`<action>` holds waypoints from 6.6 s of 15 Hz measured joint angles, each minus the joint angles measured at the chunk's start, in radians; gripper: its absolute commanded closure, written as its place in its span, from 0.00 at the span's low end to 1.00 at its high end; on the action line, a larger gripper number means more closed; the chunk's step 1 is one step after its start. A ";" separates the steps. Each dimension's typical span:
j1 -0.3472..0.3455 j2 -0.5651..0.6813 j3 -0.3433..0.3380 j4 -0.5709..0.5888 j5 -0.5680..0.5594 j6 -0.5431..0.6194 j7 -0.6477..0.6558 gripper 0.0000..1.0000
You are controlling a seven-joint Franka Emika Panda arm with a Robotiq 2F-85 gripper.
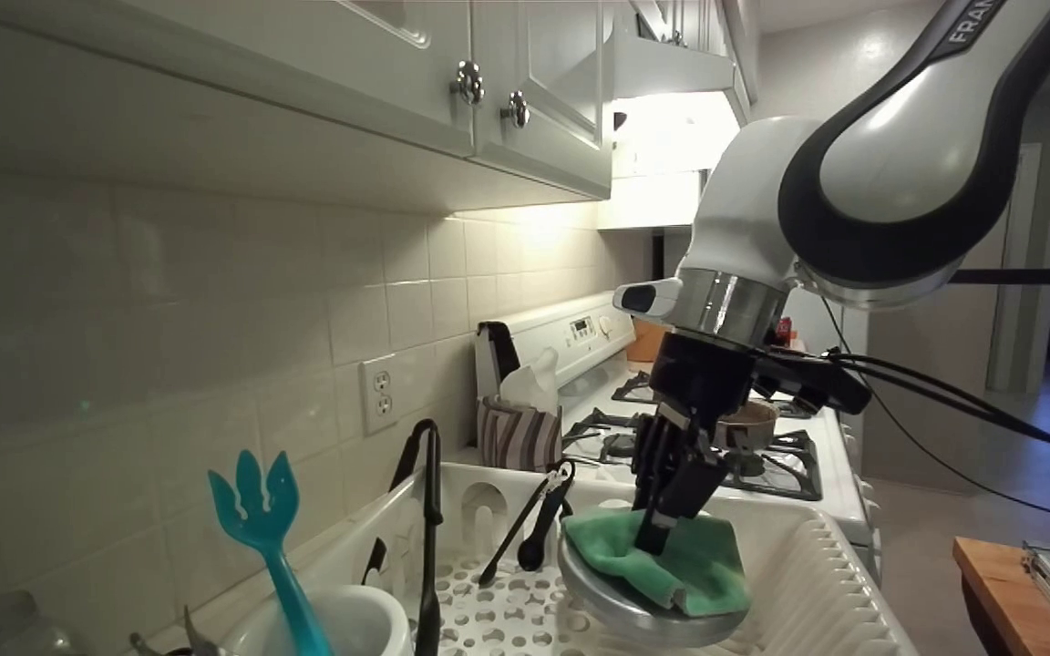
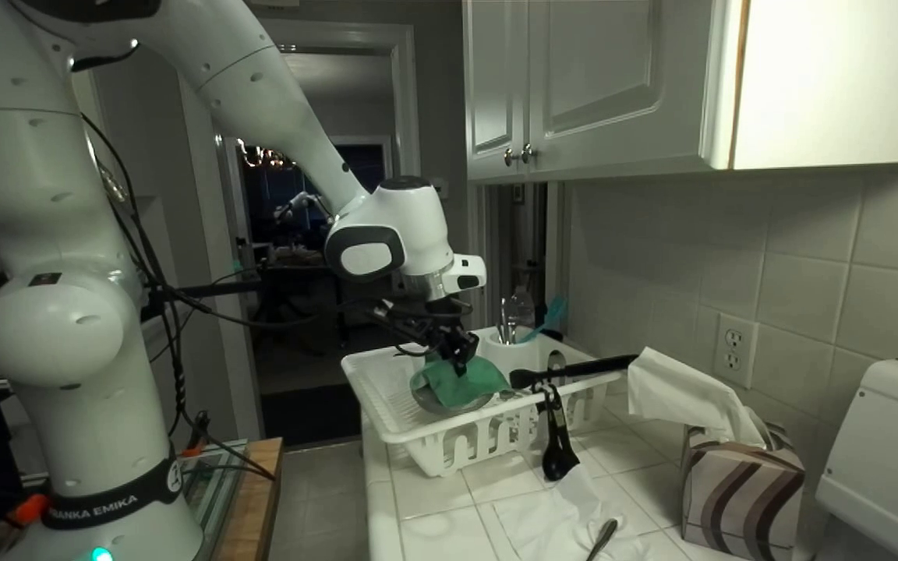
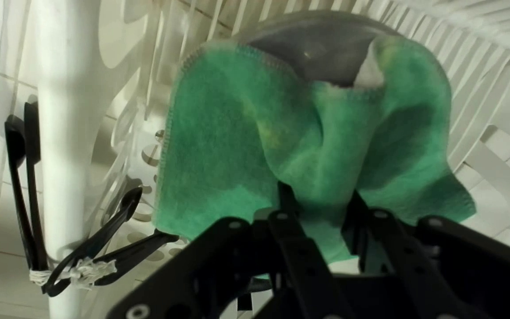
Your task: Use the green towel to remove the lid from the silver pot and place it on the dishrack then place the towel on the countertop.
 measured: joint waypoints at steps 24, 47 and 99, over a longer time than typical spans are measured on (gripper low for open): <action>-0.006 0.121 -0.019 0.032 0.001 0.094 0.001 0.91; -0.100 -0.099 -0.050 0.066 0.031 -0.269 0.027 1.00; -0.289 -0.413 -0.054 0.107 -0.380 -0.773 0.553 0.00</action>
